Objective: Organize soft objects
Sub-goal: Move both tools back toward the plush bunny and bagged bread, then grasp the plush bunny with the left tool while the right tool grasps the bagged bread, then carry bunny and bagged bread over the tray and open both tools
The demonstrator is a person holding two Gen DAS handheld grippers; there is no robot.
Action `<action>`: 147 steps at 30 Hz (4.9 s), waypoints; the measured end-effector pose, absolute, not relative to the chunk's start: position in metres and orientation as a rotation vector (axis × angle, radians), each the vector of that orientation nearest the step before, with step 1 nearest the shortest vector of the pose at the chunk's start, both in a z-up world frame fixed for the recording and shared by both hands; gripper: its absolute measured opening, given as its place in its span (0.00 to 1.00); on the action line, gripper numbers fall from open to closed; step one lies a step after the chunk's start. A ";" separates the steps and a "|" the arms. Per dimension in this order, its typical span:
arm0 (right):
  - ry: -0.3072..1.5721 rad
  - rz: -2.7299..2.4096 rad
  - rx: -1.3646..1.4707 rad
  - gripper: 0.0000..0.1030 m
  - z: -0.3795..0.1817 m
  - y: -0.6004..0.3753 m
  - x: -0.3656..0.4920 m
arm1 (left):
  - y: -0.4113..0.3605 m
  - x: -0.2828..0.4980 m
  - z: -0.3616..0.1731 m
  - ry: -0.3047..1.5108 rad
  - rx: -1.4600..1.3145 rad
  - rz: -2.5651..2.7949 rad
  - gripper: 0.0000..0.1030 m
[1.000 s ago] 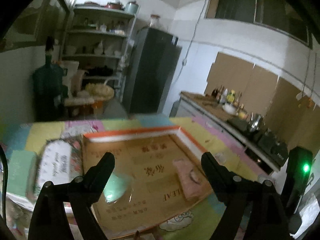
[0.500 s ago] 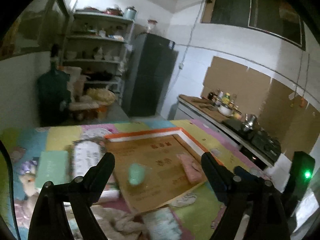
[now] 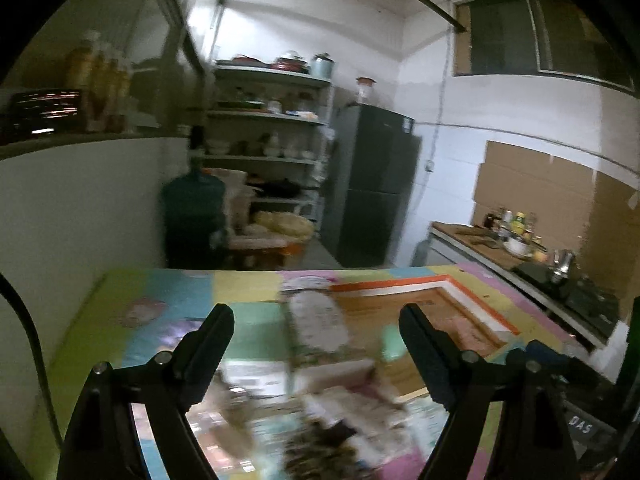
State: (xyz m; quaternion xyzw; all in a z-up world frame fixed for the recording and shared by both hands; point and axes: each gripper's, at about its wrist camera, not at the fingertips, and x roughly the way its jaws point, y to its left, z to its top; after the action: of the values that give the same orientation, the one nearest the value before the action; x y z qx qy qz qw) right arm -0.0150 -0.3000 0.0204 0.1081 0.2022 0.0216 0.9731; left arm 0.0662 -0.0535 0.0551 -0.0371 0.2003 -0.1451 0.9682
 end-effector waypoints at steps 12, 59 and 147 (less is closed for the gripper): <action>0.433 0.178 0.123 0.71 0.010 -0.242 -0.013 | 0.025 0.038 0.022 0.405 -0.090 -0.168 0.83; 0.564 0.507 0.040 0.44 -0.007 -0.111 0.062 | 0.074 0.112 -0.041 0.657 0.073 -0.549 0.83; 0.433 0.179 0.215 0.44 0.032 -0.293 0.039 | -0.101 0.093 0.017 0.526 -0.067 -0.399 0.48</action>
State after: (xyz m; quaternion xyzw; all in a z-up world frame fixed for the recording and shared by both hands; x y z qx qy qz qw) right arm 0.0390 -0.2929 0.0321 0.1062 0.2143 0.0884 0.9670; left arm 0.0928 -0.1007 0.0174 -0.0328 0.2582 -0.1957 0.9455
